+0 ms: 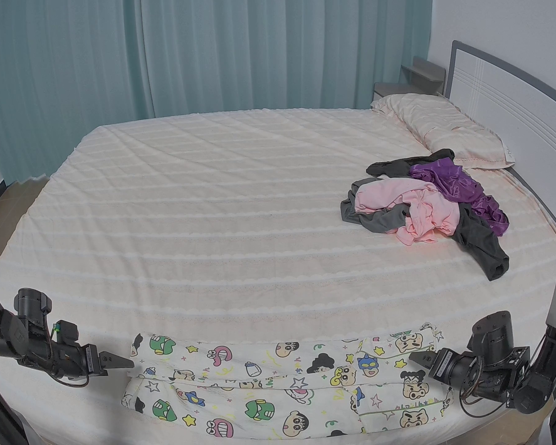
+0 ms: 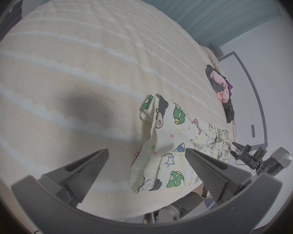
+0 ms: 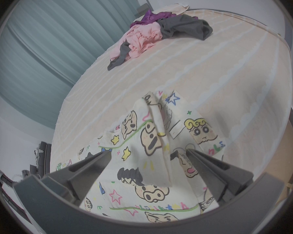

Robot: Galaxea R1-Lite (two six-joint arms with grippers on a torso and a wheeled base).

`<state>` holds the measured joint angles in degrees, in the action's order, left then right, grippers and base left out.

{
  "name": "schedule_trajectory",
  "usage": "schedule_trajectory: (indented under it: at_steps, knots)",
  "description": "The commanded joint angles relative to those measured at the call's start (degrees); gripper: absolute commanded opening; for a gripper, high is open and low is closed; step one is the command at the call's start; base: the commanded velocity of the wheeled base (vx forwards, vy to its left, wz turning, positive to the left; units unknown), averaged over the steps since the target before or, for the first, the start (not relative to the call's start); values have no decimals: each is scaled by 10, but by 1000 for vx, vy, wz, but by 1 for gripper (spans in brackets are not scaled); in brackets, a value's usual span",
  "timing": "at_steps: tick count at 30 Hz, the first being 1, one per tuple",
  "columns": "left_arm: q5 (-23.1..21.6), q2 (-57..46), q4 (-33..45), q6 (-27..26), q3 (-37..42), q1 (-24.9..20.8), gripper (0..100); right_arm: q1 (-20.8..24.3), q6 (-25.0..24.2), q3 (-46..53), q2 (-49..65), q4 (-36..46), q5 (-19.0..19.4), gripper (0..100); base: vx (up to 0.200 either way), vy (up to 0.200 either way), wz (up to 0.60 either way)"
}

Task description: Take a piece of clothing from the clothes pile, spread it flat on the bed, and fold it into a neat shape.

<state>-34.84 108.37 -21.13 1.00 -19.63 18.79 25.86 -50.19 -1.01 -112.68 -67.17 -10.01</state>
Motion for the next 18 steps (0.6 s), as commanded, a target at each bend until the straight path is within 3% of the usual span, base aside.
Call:
schedule_trajectory:
  at_steps: [1, 5, 10, 13, 18]
  knots:
    - [-4, -33, 0, 4, 14, 26, 100, -17, 1, 9, 66, 28, -7, 100, 0, 0, 0]
    - [-10, -44, 0, 14, 24, 33, 100, -25, 3, 8, 113, 46, -6, 100, 0, 0, 0]
    - [-24, -57, -1, 70, 20, 33, 100, -14, 4, -19, 111, 47, -5, 100, 0, 0, 0]
    - [-44, -70, -3, 130, 15, 33, 100, 15, 2, -58, 79, 48, 5, 100, 0, 0, 0]
    - [-47, -78, -5, 141, 15, 33, 100, 24, 0, -87, 19, 44, 30, 100, 0, 0, 0]
